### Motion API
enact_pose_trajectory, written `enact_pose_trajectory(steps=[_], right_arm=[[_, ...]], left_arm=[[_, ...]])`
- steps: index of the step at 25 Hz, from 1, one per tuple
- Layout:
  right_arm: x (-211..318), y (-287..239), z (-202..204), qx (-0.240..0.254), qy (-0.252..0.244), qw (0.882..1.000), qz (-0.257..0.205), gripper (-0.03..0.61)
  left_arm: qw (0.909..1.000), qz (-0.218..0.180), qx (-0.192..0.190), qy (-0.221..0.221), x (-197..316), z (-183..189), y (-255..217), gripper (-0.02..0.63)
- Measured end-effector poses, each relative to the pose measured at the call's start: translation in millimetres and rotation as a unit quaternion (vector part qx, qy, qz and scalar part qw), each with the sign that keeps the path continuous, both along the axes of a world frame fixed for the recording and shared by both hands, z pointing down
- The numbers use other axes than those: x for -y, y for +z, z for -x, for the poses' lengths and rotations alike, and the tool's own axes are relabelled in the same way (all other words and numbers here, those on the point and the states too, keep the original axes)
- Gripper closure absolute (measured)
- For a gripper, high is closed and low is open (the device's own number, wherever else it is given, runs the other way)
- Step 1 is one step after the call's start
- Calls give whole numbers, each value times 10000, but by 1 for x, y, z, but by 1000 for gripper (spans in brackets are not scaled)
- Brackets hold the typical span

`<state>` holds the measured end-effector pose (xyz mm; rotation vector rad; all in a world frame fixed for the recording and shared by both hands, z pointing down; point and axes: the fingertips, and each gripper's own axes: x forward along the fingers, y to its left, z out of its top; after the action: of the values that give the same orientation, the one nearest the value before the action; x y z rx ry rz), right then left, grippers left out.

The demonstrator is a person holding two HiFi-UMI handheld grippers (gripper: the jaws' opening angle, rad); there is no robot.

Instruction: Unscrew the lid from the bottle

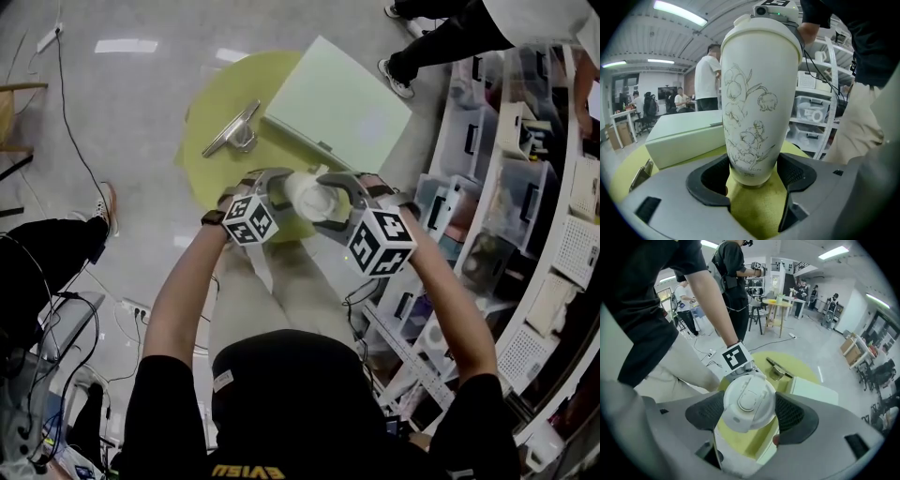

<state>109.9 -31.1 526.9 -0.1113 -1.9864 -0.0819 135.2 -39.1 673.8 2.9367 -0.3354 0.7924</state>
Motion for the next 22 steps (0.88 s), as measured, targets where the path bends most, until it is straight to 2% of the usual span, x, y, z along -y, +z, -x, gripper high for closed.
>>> enact_pose_trajectory(steps=[2,3,4,5,6,7,10,11,12,13,14,16,18,19,22], right_arm=[[3,-4,-2,153,374,9992,-63,216],[7,-9,-2,272,747,9968,-93,146],[13,-16,-3,439,1267,9909,-120,118],[19,-24,-5,641,1909,9794,-146,118],[26,-30,-7,847,2610,9615,-171,120],[31,-34,-10,1025,3305,9380,-194,121],[35,-31,-22,1292,5056,8528,-194,147],[34,-27,-24,1300,5459,8274,-203,147],[32,-23,-24,1281,5742,8083,-253,149],[31,-21,-22,1252,5909,7962,-343,149],[30,-20,-18,1216,5983,7907,-449,149],[28,-17,-10,1083,5956,7934,-630,149],[28,-8,-7,825,5821,8055,-745,153],[28,-4,-7,705,5727,8130,-777,188],[28,0,-6,583,5443,8337,-733,210]], left_arm=[[10000,-6,-3,9,0,0,0,284],[10000,-17,-8,18,0,0,0,285],[10000,-32,-14,26,1,-1,0,284],[10000,-44,-18,29,1,-1,0,285],[10000,-50,-18,26,2,-1,0,285],[10000,-49,-15,20,2,0,0,285],[10000,-38,-5,27,0,1,0,285],[10000,-37,-2,32,0,2,0,284],[10000,-31,-1,35,0,2,1,285],[10000,-21,-2,36,-1,2,1,285],[10000,-11,-4,35,-1,1,1,285],[10000,-6,4,28,0,1,1,285],[10000,-5,15,19,1,0,2,285],[10000,3,17,19,1,0,2,285],[10000,22,20,48,2,-2,2,285]])
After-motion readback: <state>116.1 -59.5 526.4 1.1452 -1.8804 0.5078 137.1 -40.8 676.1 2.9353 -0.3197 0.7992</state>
